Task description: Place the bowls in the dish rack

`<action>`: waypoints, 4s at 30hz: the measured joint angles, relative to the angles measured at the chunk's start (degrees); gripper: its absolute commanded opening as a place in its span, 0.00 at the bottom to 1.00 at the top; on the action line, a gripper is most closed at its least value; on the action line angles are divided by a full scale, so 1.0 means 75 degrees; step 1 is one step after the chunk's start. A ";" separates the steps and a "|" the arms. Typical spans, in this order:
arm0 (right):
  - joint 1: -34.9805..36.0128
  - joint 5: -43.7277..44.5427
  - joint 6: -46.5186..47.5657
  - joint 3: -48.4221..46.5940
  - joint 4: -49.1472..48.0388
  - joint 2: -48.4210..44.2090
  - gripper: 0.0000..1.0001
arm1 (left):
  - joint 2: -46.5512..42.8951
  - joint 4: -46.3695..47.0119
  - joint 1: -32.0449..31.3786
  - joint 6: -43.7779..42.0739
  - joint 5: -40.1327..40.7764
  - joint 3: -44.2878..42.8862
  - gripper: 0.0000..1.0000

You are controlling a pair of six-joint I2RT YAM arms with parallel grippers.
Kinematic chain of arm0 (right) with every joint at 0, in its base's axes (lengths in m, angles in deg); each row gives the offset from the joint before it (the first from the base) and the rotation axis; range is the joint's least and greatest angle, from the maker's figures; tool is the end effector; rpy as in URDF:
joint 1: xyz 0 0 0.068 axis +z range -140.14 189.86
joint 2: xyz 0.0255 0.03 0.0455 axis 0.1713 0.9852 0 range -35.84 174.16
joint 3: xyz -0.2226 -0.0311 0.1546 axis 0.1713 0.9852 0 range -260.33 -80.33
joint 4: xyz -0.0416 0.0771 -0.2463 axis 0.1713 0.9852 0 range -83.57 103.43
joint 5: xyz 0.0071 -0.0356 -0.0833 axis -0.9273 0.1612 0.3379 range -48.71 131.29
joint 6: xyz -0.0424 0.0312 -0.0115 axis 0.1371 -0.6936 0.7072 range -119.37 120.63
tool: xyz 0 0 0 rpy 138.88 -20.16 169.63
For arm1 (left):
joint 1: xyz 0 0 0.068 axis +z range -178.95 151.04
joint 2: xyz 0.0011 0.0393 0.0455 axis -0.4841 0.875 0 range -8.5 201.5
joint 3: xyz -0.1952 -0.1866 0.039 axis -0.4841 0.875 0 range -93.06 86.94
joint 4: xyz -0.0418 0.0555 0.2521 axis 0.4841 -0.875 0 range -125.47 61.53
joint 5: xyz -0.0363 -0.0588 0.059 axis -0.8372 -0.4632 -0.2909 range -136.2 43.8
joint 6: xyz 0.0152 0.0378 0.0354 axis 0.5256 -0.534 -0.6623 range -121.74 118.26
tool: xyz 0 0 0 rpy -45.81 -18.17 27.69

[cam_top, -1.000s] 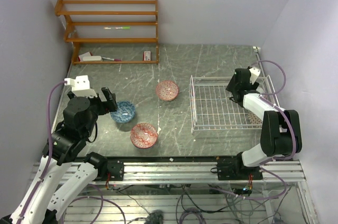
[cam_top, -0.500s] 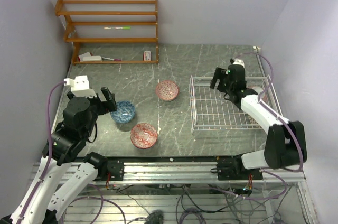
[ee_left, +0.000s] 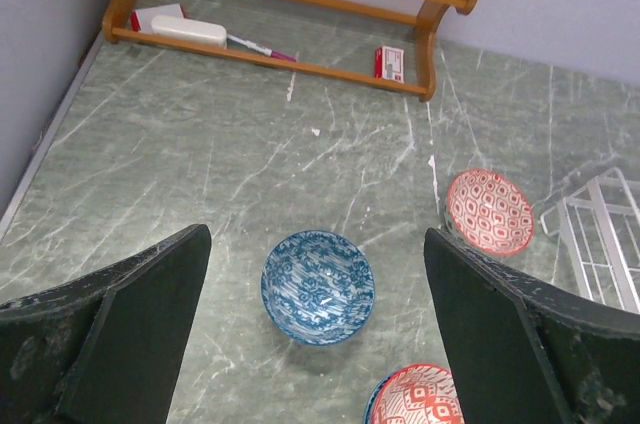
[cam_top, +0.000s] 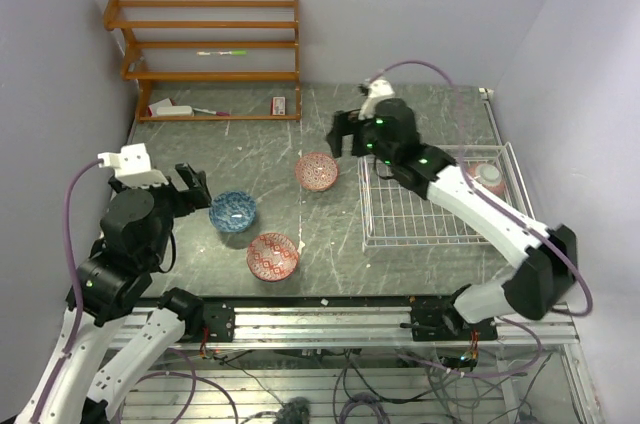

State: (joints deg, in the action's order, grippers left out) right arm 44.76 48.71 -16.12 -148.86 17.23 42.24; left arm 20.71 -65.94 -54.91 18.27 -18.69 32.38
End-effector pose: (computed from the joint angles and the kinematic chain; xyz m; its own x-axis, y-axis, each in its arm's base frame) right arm 0.2646 0.1791 0.3523 -0.4080 0.0638 -0.9107 -0.3660 0.9025 0.2272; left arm 0.0868 -0.0239 0.3793 -0.1712 -0.2542 -0.9519 -0.0812 0.9665 -0.2435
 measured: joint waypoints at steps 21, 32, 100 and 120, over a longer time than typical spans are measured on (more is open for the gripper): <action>0.1658 0.0099 0.0702 -0.2463 0.0784 0.4948 0.79 | -0.0580 -0.0644 0.0000 0.0140 0.0335 -0.0391 0.99; 0.1792 0.0860 0.0734 -0.2465 0.0959 0.5692 0.51 | -0.0644 -0.0714 0.0000 0.0137 0.0495 -0.0326 0.99; -0.4963 -0.8329 -0.5138 0.4893 -0.5928 0.0026 0.04 | -0.0423 -0.0708 0.0000 0.0017 0.0399 -0.0568 0.99; -0.5362 -0.8533 -0.5767 0.4972 -0.7973 0.1871 0.21 | -0.0265 -0.0586 0.0000 0.0020 0.0379 -0.0516 0.99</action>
State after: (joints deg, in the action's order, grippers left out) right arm 4.54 -15.29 -59.38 -111.58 -42.57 56.27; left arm 18.72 -70.33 -54.91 18.42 -15.85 28.51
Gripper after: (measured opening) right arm 0.186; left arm 0.991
